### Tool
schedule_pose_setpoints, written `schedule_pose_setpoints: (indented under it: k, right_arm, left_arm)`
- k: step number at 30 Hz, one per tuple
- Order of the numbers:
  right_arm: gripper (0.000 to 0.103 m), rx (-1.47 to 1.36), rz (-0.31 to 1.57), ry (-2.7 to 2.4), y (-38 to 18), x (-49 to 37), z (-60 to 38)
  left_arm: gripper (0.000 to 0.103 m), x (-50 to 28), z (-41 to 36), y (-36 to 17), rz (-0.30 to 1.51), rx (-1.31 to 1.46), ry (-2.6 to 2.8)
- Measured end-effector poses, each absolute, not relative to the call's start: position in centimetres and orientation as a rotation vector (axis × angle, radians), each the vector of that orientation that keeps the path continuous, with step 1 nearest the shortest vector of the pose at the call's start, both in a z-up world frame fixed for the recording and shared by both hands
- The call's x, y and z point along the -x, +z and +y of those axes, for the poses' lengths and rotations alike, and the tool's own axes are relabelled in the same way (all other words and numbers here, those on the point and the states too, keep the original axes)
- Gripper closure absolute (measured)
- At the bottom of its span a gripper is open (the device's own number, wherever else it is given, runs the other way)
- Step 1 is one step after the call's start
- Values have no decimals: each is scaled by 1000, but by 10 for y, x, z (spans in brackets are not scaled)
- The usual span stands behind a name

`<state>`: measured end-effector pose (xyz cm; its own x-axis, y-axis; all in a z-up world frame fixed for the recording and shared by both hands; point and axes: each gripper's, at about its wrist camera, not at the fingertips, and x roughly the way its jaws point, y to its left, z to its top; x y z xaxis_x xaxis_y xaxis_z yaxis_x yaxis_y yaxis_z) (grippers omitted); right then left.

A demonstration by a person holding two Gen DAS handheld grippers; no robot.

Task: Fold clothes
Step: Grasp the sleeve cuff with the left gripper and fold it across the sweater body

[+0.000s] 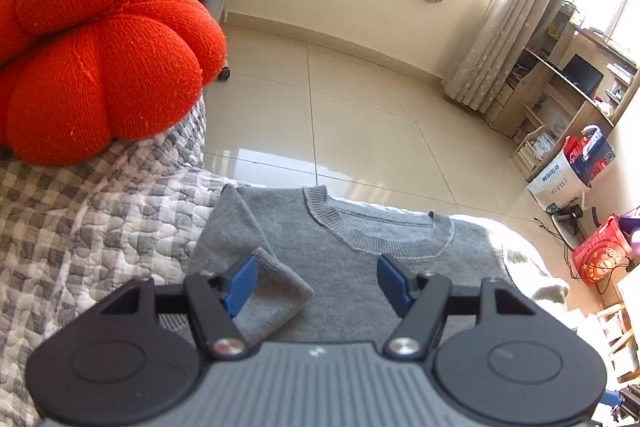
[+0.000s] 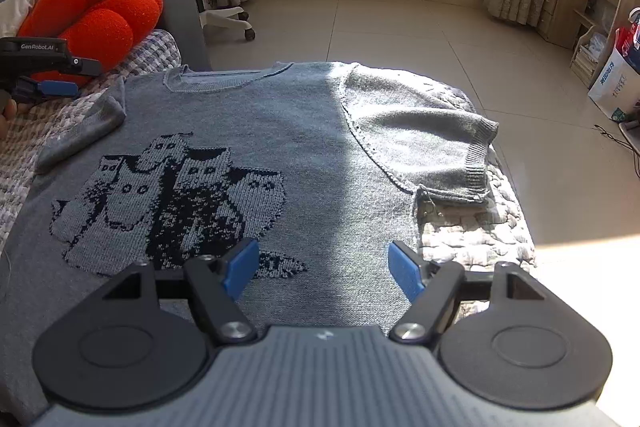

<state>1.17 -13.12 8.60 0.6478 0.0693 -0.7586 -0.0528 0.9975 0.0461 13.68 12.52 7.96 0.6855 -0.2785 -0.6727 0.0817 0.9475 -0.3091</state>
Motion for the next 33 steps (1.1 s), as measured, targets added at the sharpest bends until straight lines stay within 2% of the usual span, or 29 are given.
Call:
schedule_pose_setpoints:
  k: [7,12,23,27,29,30,32,33]
  right_arm:
    - [28,-18,866,66,84,-14,-130]
    - [28,1,863,83,85,-16,-122]
    - [28,17,868,95,84,-21,-110]
    - [28,19,865,97,85,-22,-109]
    - [28,19,865,97,85,-22,-109]
    - [28,18,864,97,85,-22,-109]
    - [28,18,864,97,85,-22,-108]
    - [28,19,864,98,85,-22,-108]
  left_arm:
    - [36,-149,177,57,859,360,-113]
    - [37,-155,169,34,944,311,-107]
    - [39,-151,157,40,927,284,-209]
    - [54,-151,161,40,923,272,-189]
    - [68,-151,161,41,918,245,-187]
    - [72,-150,160,41,916,229,-186]
    - [88,-149,158,41,906,191,-198]
    - [90,-148,156,42,900,172,-211]
